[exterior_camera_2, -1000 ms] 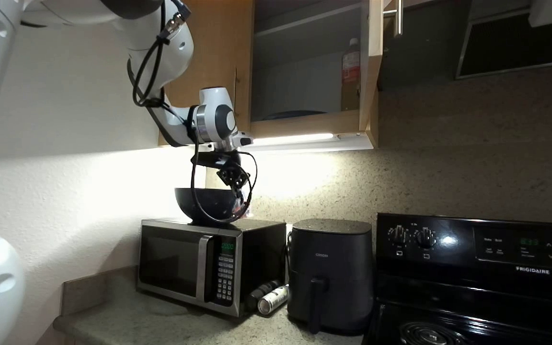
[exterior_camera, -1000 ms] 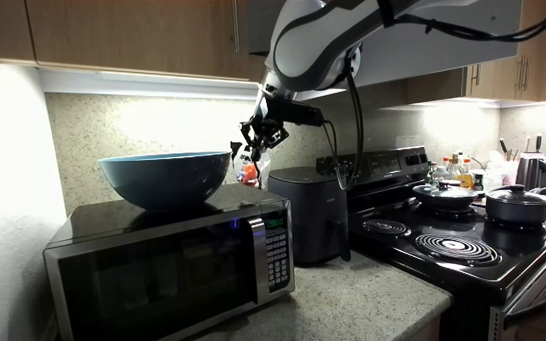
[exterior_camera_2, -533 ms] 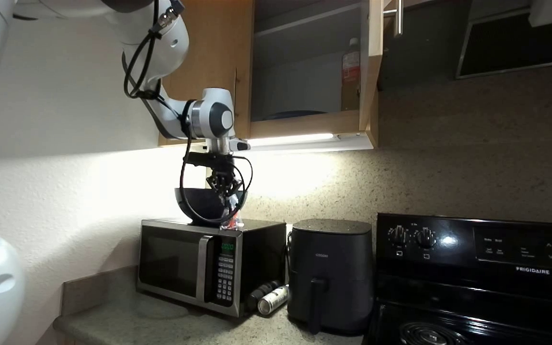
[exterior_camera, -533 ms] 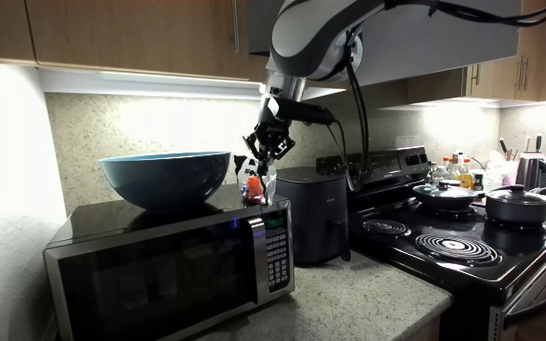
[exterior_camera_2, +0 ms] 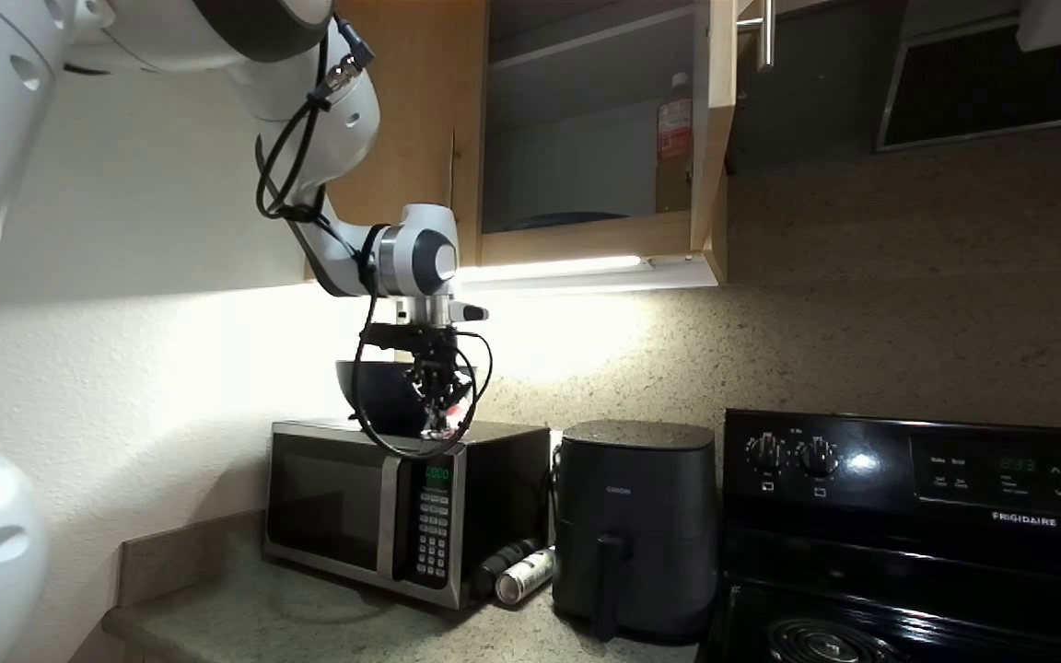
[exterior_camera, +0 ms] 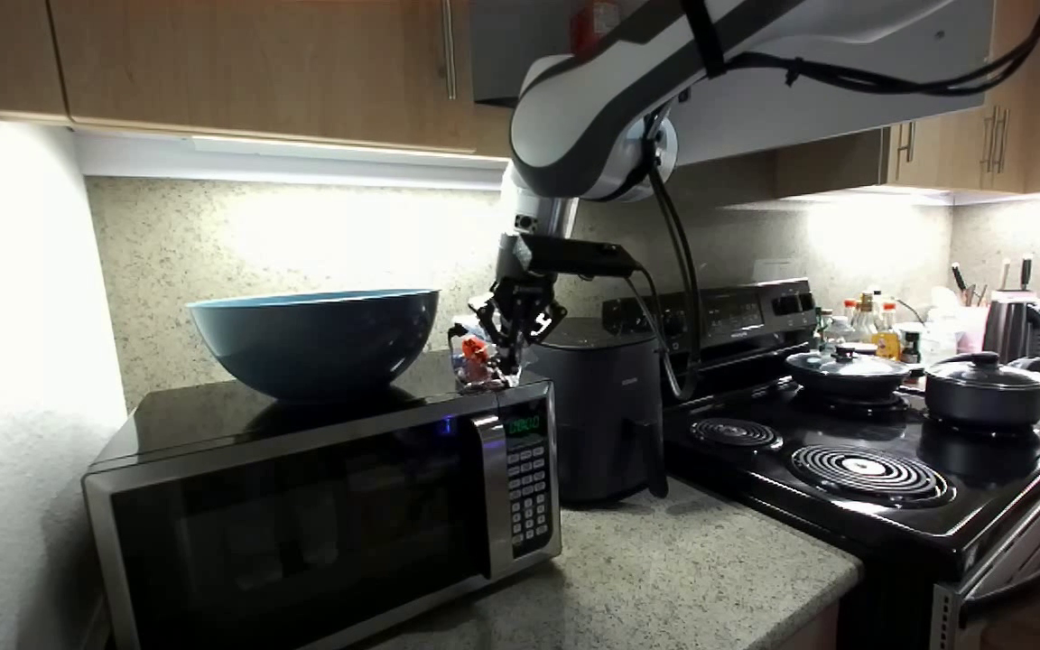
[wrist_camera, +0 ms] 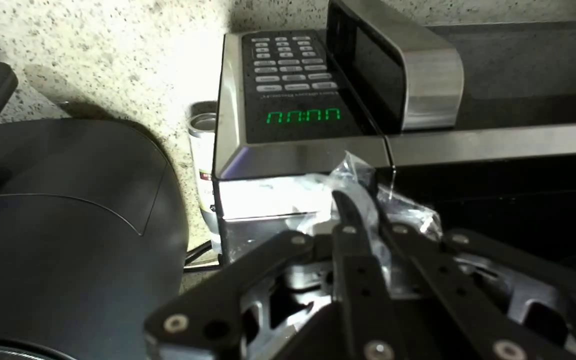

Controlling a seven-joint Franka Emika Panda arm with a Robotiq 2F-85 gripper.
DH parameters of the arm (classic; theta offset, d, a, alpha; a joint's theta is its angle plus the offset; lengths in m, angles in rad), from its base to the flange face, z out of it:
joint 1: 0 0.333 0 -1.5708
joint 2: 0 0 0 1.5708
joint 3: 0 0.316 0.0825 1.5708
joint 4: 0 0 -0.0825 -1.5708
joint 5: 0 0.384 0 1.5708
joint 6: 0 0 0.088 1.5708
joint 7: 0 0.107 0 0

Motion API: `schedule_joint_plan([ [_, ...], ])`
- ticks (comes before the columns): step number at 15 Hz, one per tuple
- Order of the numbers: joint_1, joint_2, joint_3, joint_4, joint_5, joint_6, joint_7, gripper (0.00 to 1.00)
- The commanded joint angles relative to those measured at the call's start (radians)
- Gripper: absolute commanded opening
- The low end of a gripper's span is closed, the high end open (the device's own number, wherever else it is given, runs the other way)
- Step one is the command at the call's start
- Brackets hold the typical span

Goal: Pick up the plastic and put it on top of the microwave

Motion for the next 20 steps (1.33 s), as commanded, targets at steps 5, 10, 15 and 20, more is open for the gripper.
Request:
schedule_joint_plan([
  [5,-0.002,-0.034,-0.020,0.005,-0.037,0.034,-0.006,0.62],
  [10,-0.008,-0.098,-0.027,-0.017,-0.048,0.093,0.001,0.94],
  [15,-0.016,-0.137,-0.030,-0.027,-0.051,0.124,0.010,1.00],
  [20,-0.018,-0.113,-0.027,0.016,-0.054,0.110,0.011,1.00],
])
